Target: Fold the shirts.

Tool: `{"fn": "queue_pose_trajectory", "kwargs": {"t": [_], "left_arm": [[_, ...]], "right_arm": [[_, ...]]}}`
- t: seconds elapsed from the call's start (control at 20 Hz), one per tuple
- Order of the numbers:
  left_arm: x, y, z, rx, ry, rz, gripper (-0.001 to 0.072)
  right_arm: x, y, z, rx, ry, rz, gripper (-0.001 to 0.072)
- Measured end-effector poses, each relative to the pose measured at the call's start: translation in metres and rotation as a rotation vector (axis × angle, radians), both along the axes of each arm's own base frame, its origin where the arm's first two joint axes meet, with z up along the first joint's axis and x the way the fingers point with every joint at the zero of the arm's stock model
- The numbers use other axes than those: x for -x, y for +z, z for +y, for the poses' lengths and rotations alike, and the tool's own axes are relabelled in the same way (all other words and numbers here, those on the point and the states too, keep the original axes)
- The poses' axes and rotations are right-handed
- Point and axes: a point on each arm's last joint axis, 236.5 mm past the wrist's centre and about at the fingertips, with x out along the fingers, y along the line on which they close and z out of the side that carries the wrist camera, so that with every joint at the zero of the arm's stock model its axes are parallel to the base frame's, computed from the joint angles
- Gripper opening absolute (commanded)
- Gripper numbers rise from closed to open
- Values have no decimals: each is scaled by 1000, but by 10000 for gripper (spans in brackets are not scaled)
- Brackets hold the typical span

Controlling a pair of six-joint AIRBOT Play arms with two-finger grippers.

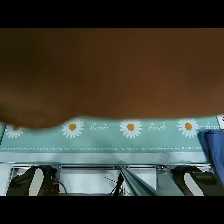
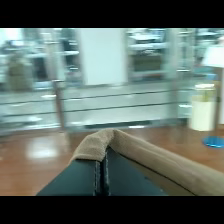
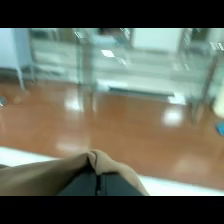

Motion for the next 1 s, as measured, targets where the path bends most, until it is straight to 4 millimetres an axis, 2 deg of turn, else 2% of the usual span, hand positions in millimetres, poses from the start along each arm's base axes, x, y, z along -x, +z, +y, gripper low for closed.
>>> {"fn": "queue_pose_trajectory", "kwargs": {"t": [0.1,0.2,0.3,0.4,0.6,0.75,0.85,1.0], "left_arm": [[1,-11,4,10,5,32,18],[-15,-35,15,31,21,105,18],[-44,-70,24,60,17,202,18],[-83,-114,32,92,-6,308,18],[-173,-226,35,206,-94,534,18],[-232,-300,25,271,-143,667,18],[-271,-340,13,299,-163,711,19],[-318,-391,-7,359,-169,763,20]], "right_arm": [[-3,-33,-6,-7,-24,128,29],[-16,-73,-6,-15,-25,271,28],[-39,-119,-5,-27,-12,414,28],[-69,-167,2,-50,20,523,28],[-148,-270,3,-140,7,670,28],[-213,-343,0,-218,-28,751,29],[-256,-383,3,-286,-39,788,29],[-319,-424,8,-388,-48,818,30]]}}
